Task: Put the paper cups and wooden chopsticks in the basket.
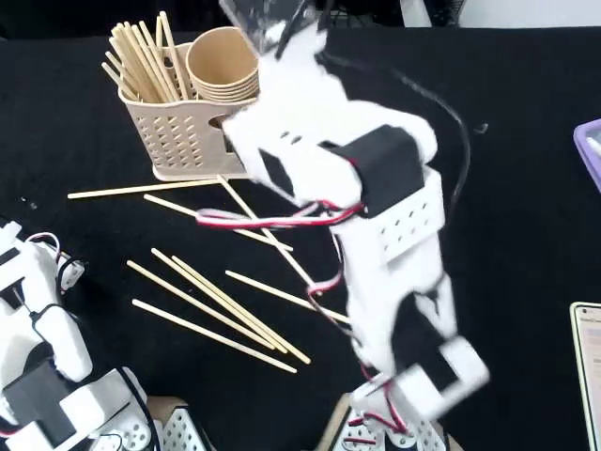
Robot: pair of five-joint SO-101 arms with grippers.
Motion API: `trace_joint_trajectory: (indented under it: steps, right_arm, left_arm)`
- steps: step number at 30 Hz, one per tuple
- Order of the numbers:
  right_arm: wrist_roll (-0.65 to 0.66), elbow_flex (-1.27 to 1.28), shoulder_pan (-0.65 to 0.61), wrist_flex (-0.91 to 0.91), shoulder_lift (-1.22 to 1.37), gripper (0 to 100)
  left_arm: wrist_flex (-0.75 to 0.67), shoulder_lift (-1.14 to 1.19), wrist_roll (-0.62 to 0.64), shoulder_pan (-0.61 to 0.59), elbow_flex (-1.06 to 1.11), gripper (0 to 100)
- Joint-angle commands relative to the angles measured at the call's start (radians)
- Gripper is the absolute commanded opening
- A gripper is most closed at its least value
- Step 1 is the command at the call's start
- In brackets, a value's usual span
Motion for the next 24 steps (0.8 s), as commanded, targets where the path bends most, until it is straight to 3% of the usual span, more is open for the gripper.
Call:
trace_joint_trajectory:
  steps: [1,7,11,15,24]
  right_arm:
    - [0.003,0.608,0.014,-0.163,-0.262,13.2]
    - [0.129,1.27,-0.04,-0.601,-0.418,25.7]
    - [0.189,1.494,-0.031,-0.873,-0.378,26.0]
    - [0.244,1.497,-0.011,-0.964,-0.232,26.0]
    - [0.244,1.227,0.006,-0.964,0.203,26.0]
  left_arm:
    - [-0.009,-0.015,0.002,0.008,-0.016,18]
    - [-0.009,-0.015,0.002,0.008,-0.016,18]
    - [-0.009,-0.015,0.002,0.008,-0.015,18]
    - [-0.009,-0.015,0.002,0.008,-0.015,18]
    - [-0.009,-0.015,0.002,0.008,-0.015,18]
